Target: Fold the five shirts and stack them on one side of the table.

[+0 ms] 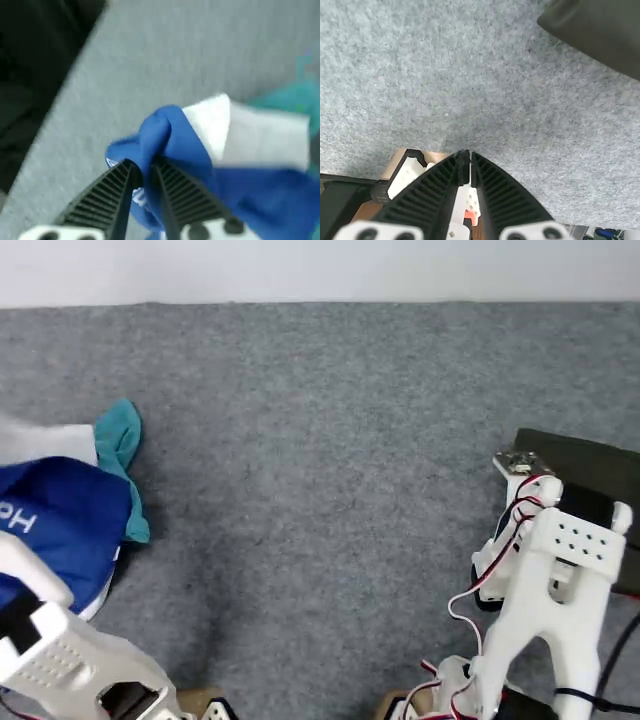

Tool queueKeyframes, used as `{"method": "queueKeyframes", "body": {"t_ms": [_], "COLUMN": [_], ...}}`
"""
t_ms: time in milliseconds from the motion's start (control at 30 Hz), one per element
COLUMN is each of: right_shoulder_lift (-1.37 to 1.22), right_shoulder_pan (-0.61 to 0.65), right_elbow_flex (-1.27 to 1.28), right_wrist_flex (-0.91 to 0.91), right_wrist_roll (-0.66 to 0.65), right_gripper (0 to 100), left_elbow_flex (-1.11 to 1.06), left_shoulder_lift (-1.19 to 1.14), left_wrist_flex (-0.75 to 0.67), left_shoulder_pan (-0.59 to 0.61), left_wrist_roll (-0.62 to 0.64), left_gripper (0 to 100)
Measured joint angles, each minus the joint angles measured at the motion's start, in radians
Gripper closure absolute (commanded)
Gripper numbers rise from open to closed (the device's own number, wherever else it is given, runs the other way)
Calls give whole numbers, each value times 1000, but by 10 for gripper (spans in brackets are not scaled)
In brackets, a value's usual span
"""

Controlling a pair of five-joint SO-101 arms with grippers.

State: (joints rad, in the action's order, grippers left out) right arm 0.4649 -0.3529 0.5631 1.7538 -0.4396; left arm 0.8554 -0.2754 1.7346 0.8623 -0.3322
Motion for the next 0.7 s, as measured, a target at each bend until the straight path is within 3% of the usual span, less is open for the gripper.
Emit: {"method": "queueKeyframes", "body": {"t_ms": [167,267,400,700], "right_shoulder_lift": [0,0,0,0], "right_shoulder_pan": [0,0,0,0], "right_elbow_flex": [0,0,0,0], "right_wrist_flex": [-5,-12,-15,-15], "right_wrist_roll": [0,0,0,0], "right_gripper": [987,987,987,987], "left_elbow_flex": [-206,-219,-196,-150], "left_shoulder_lift": [-41,-41,-12,163], "left_wrist_flex": [0,0,0,0], "left_shoulder_pan": [64,91,83,-98], "left_wrist_roll": [-169,-186,-190,-166], "left_gripper": [881,788,768,768]}}
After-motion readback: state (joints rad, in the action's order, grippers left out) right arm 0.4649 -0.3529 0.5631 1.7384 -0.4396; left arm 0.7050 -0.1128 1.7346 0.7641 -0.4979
